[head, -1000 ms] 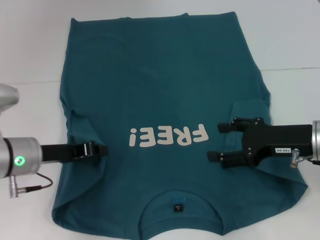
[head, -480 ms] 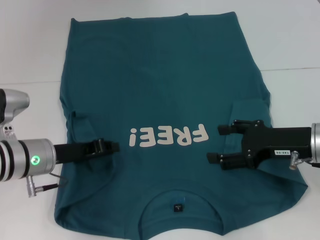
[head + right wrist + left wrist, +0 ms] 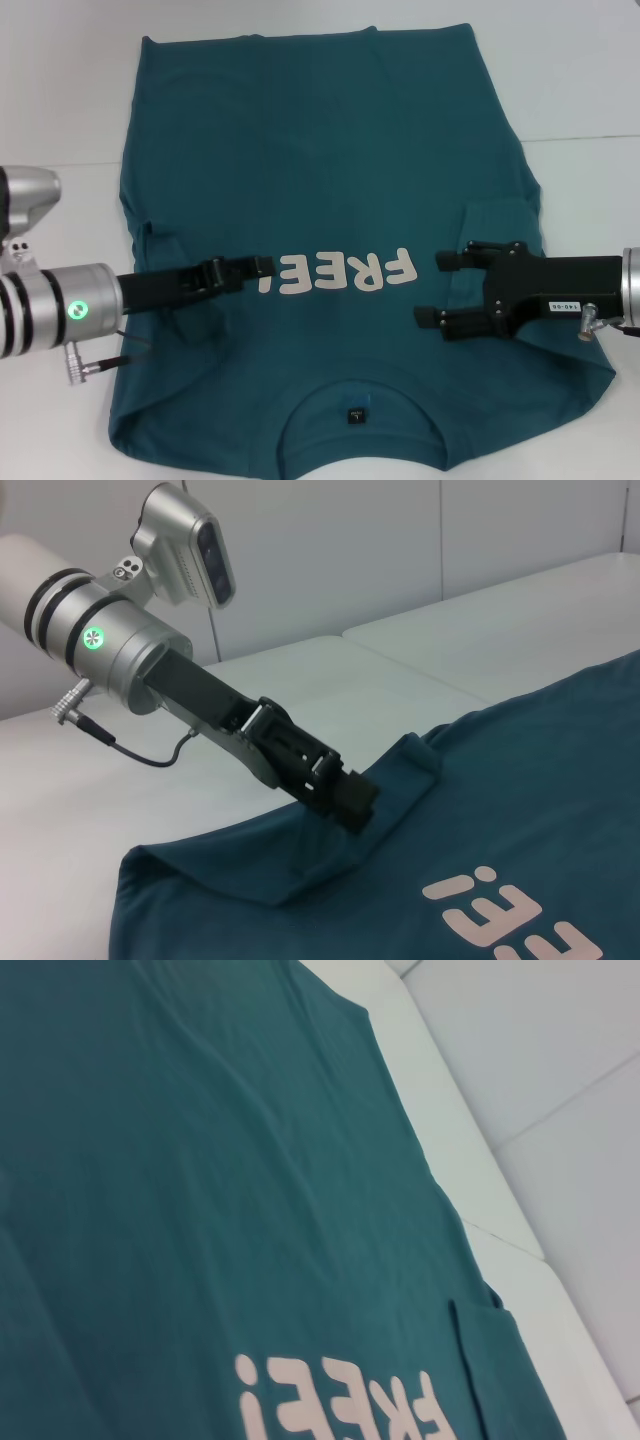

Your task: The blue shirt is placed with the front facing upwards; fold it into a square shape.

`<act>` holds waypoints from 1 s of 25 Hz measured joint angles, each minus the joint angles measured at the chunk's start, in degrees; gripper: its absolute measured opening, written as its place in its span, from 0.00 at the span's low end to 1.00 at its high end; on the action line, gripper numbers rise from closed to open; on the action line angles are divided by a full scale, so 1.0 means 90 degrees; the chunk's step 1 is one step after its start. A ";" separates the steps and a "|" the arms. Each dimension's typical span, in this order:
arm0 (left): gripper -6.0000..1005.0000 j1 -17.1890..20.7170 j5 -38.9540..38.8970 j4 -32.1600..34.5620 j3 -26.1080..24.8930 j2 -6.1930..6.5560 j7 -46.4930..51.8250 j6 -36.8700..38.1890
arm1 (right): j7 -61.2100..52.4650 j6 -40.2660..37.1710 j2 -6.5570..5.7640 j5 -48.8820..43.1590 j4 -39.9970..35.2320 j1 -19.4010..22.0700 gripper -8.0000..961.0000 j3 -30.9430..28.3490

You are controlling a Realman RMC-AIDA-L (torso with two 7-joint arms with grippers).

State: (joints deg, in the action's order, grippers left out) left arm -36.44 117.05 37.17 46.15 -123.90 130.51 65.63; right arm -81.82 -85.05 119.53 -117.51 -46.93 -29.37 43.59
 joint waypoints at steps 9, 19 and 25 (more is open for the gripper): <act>0.74 0.0222 0.0157 0.0306 0.0006 0.0333 0.0173 -0.0091 | 0.0000 0.0090 0.0000 0.0001 0.0018 0.0012 0.96 0.0000; 0.75 0.0381 0.1046 0.0980 -0.0025 0.0522 0.1223 0.0471 | -0.0001 0.0174 0.0000 -0.0016 0.0078 0.0023 0.96 0.0000; 0.75 0.0320 0.1092 0.0927 -0.0014 0.0516 0.1305 0.0568 | 0.0000 0.0216 0.0000 -0.0020 0.0079 0.0022 0.96 0.0000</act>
State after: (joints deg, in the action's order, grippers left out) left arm -33.56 126.88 45.51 46.03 -119.26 142.25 70.74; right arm -81.83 -83.10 119.53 -117.69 -46.23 -29.18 43.59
